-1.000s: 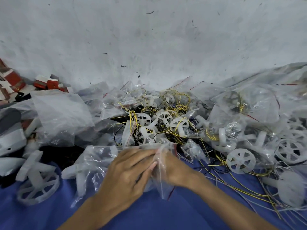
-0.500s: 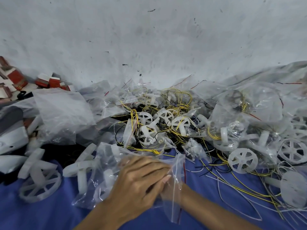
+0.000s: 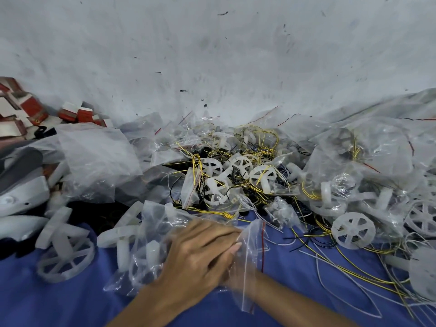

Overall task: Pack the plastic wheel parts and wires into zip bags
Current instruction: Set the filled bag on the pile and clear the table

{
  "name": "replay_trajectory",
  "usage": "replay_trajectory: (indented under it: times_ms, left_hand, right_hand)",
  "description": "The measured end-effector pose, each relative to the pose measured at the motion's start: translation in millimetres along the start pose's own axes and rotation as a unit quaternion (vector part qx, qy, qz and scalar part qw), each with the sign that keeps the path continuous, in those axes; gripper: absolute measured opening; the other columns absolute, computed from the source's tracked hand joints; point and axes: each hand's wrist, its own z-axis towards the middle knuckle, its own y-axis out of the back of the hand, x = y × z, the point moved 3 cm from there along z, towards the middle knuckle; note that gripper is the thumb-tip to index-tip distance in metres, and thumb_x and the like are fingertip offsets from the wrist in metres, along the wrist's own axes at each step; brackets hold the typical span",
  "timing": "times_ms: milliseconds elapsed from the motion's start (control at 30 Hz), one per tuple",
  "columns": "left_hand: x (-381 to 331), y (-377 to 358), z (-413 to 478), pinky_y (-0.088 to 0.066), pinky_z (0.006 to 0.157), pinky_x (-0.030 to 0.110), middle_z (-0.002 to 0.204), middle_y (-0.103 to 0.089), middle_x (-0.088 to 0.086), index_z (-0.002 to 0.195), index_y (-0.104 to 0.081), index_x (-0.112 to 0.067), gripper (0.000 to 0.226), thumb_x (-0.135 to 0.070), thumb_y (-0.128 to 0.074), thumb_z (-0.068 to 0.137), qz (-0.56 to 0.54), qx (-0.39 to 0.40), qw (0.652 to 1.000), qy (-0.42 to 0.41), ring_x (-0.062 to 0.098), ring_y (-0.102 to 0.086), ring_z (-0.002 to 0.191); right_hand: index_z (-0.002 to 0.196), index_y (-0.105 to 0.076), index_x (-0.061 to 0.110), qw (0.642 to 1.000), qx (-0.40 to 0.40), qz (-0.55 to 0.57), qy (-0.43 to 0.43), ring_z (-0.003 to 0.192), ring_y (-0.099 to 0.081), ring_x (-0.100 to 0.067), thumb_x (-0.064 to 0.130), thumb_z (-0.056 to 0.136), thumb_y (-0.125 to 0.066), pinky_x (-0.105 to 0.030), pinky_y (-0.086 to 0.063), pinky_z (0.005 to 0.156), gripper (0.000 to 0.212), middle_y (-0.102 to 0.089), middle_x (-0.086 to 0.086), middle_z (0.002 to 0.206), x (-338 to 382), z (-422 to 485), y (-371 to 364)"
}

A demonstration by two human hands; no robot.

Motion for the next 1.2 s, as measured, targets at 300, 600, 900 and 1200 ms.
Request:
replay_trajectory:
  times_ms: [300, 600, 900, 1200]
  left_hand:
    - [24, 5, -6, -0.051, 0.084, 0.027, 0.104, -0.069, -0.006, 0.102, -0.073, -0.01, 0.032, -0.029, -0.048, 0.095, 0.0, 0.008, 0.991, 0.135, 0.007, -0.064, 0.095]
    - [29, 4, -8, -0.053, 0.081, 0.026, 0.099, -0.071, -0.002, 0.105, -0.071, -0.009, 0.037, -0.033, -0.044, 0.095, 0.016, 0.024, 0.985, 0.17, 0.005, -0.065, 0.092]
    - [30, 3, -7, -0.051, 0.082, 0.018, 0.099, -0.071, 0.0, 0.104, -0.071, -0.008, 0.037, -0.033, -0.045, 0.095, 0.016, 0.041, 0.982, 0.183, 0.006, -0.064, 0.09]
    - [30, 3, -8, -0.049, 0.083, 0.015, 0.1, -0.07, 0.001, 0.105, -0.071, -0.006, 0.035, -0.031, -0.048, 0.094, -0.005, 0.038, 0.981, 0.191, 0.006, -0.063, 0.091]
  right_hand:
    - [0.113, -0.059, 0.003, 0.731, 0.544, 0.103, 0.4, 0.09, -0.059, -0.004, 0.013, 0.092, -0.056, -0.008, -0.043, 0.075, 0.023, -0.064, 0.003, 0.106, -44, 38, 45]
    - [0.101, -0.065, 0.012, 0.959, 0.099, 0.22, 0.146, 0.094, -0.06, -0.016, 0.018, 0.087, -0.062, -0.029, -0.048, 0.083, 0.016, -0.065, -0.007, 0.109, -100, 141, 15]
    - [0.108, -0.059, 0.009, 0.985, 0.051, 0.066, 0.152, 0.099, -0.056, -0.039, 0.021, 0.091, -0.053, -0.04, -0.045, 0.072, 0.022, -0.052, -0.019, 0.116, -103, 134, -16]
    - [0.115, -0.054, 0.012, 0.96, 0.077, 0.206, 0.176, 0.075, -0.062, -0.026, 0.007, 0.096, -0.036, -0.037, -0.049, 0.063, 0.027, -0.062, -0.016, 0.105, -108, 148, -5]
